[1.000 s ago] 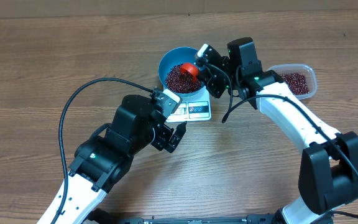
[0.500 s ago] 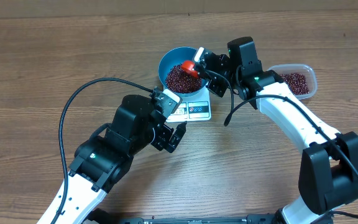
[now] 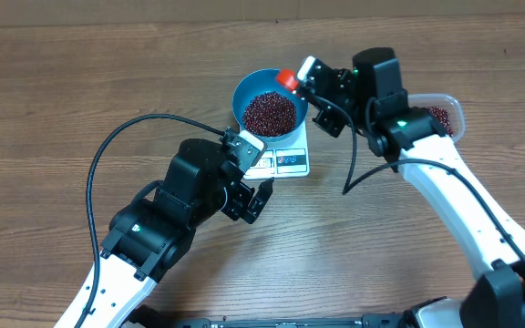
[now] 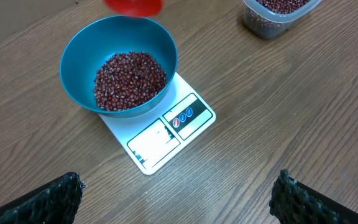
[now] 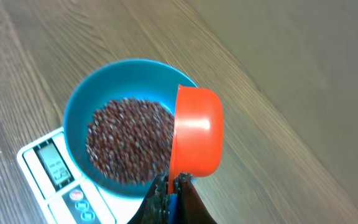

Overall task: Scoop item into bowl and weigh 150g on scale
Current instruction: 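Move the empty scoop back over the bean tub with the right gripper, then lower the scoop into the beans and drag it through with the right gripper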

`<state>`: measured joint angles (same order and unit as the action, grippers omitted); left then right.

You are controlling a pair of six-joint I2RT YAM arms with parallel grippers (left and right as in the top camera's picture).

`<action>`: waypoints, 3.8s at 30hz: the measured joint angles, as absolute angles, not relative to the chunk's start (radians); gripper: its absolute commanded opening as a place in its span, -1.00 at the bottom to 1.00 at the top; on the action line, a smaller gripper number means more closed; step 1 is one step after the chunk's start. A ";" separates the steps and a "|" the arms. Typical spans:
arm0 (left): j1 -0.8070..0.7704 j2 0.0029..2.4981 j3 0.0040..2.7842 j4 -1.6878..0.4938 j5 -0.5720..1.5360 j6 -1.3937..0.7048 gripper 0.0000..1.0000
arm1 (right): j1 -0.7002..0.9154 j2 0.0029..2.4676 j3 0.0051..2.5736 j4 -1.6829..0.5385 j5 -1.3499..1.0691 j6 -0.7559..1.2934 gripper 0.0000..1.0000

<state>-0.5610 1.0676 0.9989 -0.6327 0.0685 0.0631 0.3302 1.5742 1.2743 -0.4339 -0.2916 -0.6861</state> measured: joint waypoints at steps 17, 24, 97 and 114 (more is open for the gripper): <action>-0.561 1.068 0.999 -0.633 0.068 0.063 0.99 | 0.089 1.494 1.275 -0.657 0.006 -0.426 -0.93; -0.561 1.068 0.999 -0.633 0.068 0.063 0.99 | -0.051 1.494 1.275 -0.755 0.019 -0.404 -0.93; -0.561 1.068 0.999 -0.633 0.068 0.063 0.99 | -0.212 1.745 1.274 -0.811 -0.299 -0.393 -0.93; -0.561 1.068 0.999 -0.633 0.068 0.063 0.99 | -0.290 1.804 1.274 -0.807 -0.454 -0.392 -0.93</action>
